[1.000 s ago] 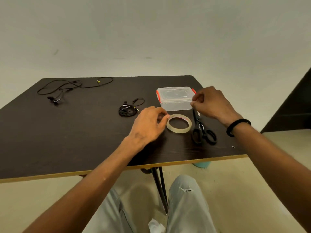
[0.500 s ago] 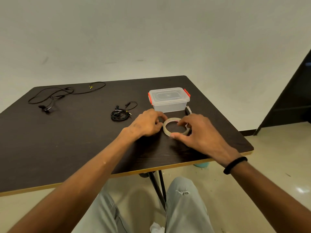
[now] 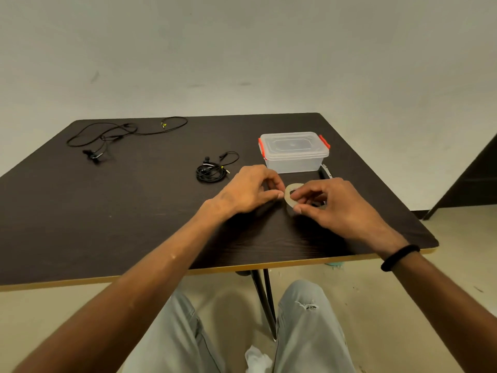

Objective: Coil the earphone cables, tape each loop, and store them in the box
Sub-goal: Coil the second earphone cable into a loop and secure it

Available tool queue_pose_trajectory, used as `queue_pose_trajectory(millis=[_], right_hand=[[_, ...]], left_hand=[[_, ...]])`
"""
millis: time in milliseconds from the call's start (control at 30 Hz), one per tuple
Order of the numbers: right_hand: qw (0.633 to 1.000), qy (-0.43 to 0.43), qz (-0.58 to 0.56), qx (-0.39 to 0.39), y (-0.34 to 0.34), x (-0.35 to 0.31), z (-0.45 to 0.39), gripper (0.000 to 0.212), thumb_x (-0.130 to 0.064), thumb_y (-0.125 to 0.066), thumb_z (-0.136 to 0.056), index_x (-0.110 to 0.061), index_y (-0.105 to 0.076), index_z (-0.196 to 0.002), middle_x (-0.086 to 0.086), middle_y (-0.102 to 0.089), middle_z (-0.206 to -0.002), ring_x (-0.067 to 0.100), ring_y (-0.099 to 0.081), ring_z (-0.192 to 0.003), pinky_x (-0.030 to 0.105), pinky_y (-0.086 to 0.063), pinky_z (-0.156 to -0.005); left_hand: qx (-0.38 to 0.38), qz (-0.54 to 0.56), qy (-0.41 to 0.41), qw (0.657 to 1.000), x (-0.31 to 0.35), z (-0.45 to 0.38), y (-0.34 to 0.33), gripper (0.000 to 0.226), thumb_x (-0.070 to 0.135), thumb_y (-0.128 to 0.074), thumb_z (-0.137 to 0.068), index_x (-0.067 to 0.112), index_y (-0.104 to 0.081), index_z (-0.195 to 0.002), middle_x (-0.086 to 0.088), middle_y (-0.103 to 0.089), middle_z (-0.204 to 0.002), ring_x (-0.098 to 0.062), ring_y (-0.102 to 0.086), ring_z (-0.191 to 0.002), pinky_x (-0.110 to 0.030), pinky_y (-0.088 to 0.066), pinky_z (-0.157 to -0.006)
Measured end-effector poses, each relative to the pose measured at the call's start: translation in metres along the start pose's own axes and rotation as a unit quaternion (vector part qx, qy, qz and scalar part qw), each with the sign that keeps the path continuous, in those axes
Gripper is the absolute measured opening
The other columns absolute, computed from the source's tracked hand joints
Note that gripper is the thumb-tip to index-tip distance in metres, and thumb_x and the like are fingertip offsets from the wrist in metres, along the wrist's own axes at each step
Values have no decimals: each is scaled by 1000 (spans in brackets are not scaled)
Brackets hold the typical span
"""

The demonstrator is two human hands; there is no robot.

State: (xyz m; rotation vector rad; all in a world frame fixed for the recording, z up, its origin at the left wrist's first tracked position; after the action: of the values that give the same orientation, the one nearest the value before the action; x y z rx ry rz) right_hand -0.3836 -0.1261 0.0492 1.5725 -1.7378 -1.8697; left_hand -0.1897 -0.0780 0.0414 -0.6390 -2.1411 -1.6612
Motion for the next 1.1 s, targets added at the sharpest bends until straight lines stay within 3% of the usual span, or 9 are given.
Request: queue_pose_trajectory(millis=[200,400,500,567,700,867,1100], right_hand=[[999,-8,-19,26,9,8,2,24,-23,-82,-89,-32,-80,-111,-20,-74,-100,-5,-68,-94,16,-53,-82],[999,5,35,10,8,12,-3,27,-22,-79,-92,-29,-78,-118,-16,-73,-111,-4,-65,-98,10,-46,-73],[999,4,36,7,9,16,-4,27,-22,-79,-91,-28,-78,-118,-15,-74,-114,-1,-66,-100,11,-46,-76],[999,1,34,8,7,19,-4,28,-22,-80,-91,-28,-78,-117,-14,-74,-115,1,-66,-102,13,-48,-80],[999,8,29,18,5,18,-5,27,-23,-81,-90,-30,-79,-115,-17,-74,-109,-3,-66,-98,12,-50,-80],[999,11,41,9,3,18,-4,26,-22,-78,-92,-30,-77,-117,-16,-73,-111,-2,-64,-99,11,-48,-77],[997,11,77,10,1,20,-3,25,-20,-76,-94,-25,-78,-118,-10,-73,-113,1,-63,-95,5,-43,-71]], left_hand=[[46,31,-2,998,-2,1,0,10,30,-77,-92,22,-77,-98,11,-70,-88,-3,-59,-68,-11,-43,-63],[32,-13,24,999,-5,0,-9,6,28,-66,-99,26,-71,-102,20,-60,-87,-1,-56,-72,-34,-50,-75],[23,-8,25,999,-8,1,-10,17,16,-59,-102,25,-73,-106,17,-63,-94,-3,-61,-84,-33,-53,-82],[25,3,23,999,-9,2,-9,21,13,-59,-100,25,-75,-106,17,-66,-94,-2,-62,-82,-32,-55,-80],[21,16,15,1000,-5,4,-9,15,37,-75,-92,27,-74,-103,15,-69,-92,10,-57,-68,-17,-43,-65],[70,-11,56,996,-4,6,-9,10,39,-71,-95,30,-74,-97,17,-68,-90,1,-57,-73,-36,-56,-79],[127,-57,85,987,5,27,-20,11,40,-68,-97,33,-75,-102,13,-69,-97,-8,-62,-84,-37,-56,-76]])
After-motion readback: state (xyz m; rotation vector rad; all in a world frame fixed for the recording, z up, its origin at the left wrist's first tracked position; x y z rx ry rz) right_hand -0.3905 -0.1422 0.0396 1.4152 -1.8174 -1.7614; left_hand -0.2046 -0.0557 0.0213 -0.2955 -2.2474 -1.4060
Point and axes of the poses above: each hand's wrist, its own z-axis away from the middle knuckle, its own y-axis out of the back of the hand, x = y × z, the point moved 4 cm from there along -z, towards the middle knuckle
